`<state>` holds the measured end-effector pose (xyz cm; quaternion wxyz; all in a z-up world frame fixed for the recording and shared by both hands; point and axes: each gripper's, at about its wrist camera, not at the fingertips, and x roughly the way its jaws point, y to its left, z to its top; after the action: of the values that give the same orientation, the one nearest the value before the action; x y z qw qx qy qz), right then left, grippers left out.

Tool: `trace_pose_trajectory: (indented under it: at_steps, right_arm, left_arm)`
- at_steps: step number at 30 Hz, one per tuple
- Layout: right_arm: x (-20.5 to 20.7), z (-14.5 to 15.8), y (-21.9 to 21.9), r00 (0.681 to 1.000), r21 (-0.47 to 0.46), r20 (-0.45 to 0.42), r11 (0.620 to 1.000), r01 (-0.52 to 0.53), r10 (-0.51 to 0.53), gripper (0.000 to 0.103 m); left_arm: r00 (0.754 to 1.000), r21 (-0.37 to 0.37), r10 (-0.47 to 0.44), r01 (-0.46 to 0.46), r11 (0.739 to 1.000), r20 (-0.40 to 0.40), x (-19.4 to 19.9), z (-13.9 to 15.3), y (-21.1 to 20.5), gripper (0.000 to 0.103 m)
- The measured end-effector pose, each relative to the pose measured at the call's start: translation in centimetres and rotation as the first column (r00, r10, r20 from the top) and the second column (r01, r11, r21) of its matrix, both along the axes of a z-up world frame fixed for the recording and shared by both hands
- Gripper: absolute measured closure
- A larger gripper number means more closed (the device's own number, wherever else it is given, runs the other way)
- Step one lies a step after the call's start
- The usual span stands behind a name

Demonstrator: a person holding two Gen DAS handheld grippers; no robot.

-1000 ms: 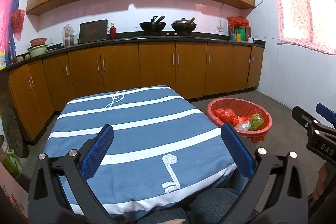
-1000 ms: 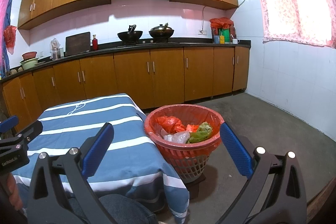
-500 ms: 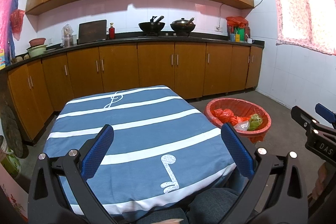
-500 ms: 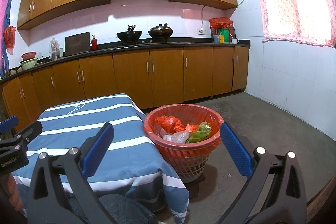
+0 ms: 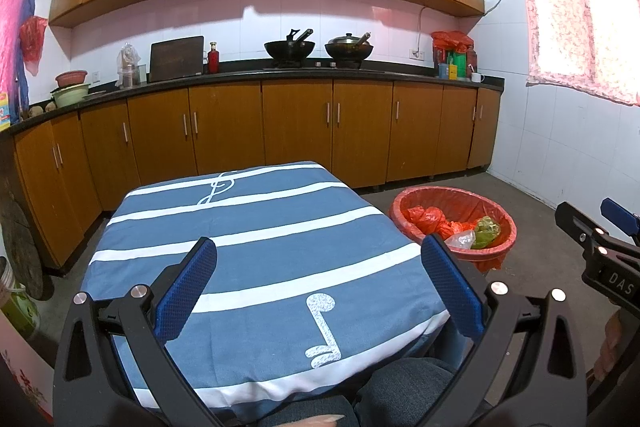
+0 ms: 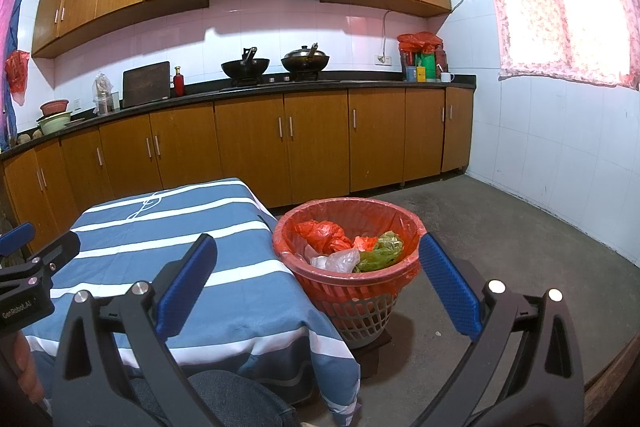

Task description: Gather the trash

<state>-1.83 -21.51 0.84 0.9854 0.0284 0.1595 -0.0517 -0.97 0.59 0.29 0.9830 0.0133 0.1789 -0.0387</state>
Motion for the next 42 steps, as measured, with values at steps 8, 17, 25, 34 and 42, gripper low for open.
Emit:
trace_pose_trajectory:
  at_steps: [8,17,25,34,42]
  right_arm:
    - [-0.01,0.02,-0.02,1.0,0.0,0.0,1.0,0.0,0.0,0.004]
    - [-0.03,-0.01,-0.08,1.0,0.001,0.0,1.0,0.001,-0.001,0.004]
    - [-0.03,0.01,-0.13,1.0,0.002,0.0,1.0,0.001,-0.001,0.004]
    - [-0.03,0.03,-0.16,1.0,0.002,-0.001,1.0,0.001,-0.001,0.004]
    - [-0.02,0.05,-0.22,1.0,0.003,-0.001,1.0,0.001,-0.001,0.004]
  left_arm:
    - [1.0,-0.002,-0.001,0.001,1.0,-0.001,-0.01,0.02,-0.12,0.002]
    - [1.0,-0.001,0.0,0.0,1.0,-0.001,-0.02,0.07,-0.16,0.002]
    - [1.0,-0.002,0.0,0.0,1.0,-0.002,-0.18,-0.13,-0.49,0.002]
    - [1.0,-0.002,0.0,0.0,1.0,-0.002,-0.13,-0.06,-0.37,0.002]
    - [1.0,-0.002,0.0,0.0,1.0,-0.003,-0.1,-0.01,-0.33,0.002]
